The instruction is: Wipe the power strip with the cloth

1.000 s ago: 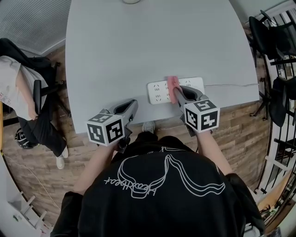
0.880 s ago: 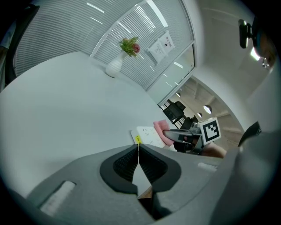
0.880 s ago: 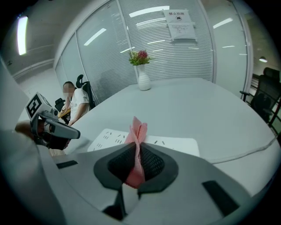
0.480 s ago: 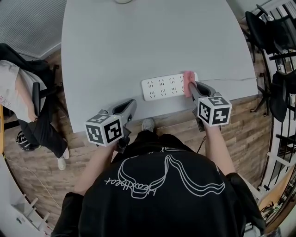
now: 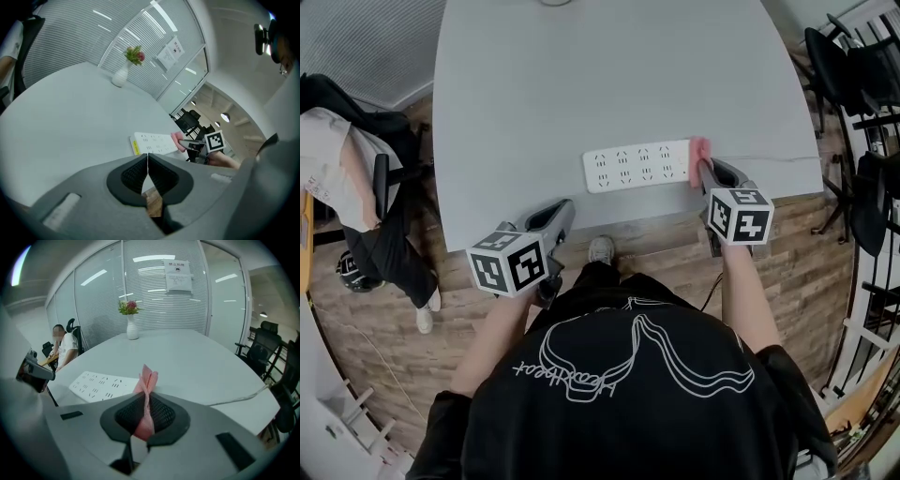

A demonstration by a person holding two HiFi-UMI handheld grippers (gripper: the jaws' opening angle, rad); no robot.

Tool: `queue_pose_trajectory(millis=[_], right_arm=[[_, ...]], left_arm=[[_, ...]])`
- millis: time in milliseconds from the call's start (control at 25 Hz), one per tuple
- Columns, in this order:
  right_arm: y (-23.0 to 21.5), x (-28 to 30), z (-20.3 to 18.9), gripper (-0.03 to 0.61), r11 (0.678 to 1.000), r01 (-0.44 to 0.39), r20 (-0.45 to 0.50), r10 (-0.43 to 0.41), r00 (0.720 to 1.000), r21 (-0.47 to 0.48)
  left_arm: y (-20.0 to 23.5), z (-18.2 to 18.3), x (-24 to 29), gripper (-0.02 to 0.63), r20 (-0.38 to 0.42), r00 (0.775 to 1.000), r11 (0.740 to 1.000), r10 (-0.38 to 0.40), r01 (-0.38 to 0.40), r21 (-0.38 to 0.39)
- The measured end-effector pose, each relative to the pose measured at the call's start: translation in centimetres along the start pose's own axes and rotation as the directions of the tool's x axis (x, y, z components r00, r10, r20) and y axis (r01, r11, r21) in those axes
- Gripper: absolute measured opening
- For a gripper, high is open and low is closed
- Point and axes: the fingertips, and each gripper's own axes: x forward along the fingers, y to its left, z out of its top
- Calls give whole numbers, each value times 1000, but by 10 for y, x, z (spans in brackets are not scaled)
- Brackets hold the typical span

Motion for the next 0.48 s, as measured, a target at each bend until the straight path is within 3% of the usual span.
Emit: queue_pose_trajectory(millis=[120,240,480], right_arm=[[-6,-11,4,34,999,-21,31,20,999,46],[-1,-36,19,34,995,-78,121,71,990,59],[27,-112,54,34,977,-213,306,211,928,-27]], left_arm=[[-14,4,-8,15,37,999,1000,9,-9,11],[-34,12,-19,15,88,996,1000,-1,-1,28],[-94,31,-48,15,209,977,995,-51,33,90]])
